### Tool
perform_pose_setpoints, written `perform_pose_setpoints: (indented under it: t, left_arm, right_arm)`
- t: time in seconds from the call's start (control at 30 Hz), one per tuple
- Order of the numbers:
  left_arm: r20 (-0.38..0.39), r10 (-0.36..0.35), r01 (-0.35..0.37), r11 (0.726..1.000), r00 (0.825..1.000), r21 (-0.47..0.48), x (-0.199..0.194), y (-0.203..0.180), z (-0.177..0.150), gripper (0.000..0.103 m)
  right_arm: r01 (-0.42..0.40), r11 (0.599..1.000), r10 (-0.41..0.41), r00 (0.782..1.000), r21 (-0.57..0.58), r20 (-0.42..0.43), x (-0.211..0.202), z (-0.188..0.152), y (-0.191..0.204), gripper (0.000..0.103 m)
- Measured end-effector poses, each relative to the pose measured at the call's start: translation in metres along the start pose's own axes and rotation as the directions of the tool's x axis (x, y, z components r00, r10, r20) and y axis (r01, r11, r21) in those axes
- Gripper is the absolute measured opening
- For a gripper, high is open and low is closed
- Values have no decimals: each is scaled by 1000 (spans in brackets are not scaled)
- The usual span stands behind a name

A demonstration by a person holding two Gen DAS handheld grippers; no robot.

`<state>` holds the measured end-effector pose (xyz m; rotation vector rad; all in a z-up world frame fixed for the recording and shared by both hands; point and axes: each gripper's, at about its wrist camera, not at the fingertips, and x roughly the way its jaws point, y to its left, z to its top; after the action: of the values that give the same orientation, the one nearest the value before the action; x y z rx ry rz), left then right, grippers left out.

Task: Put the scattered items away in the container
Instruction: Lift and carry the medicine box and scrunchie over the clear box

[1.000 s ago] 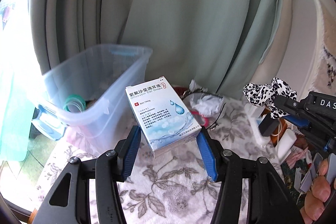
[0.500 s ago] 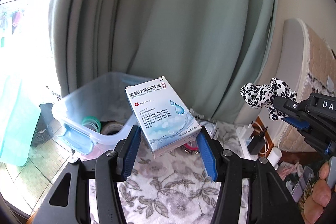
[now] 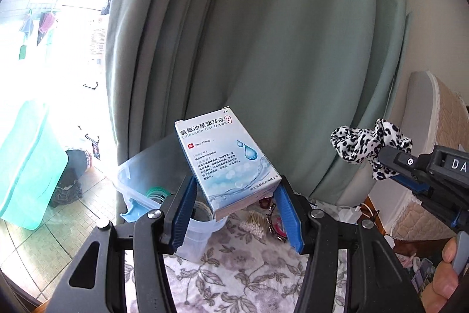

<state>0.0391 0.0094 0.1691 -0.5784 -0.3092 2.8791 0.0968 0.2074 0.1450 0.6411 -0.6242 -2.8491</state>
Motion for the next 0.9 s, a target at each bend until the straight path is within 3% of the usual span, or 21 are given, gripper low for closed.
perform_pose_setpoints:
  t: [0.53,0.9]
  left_arm:
    - [-13,6,-7,999,1000,-36,25,48,4,56]
    - [-98,33,-40,996,995,-74,65,77,-12,56]
  right_arm:
    - [-39,995,27,991,-89,-130,59,-25,42,21]
    - [-56,991,24,968,-122,-250,117,-54,46,21]
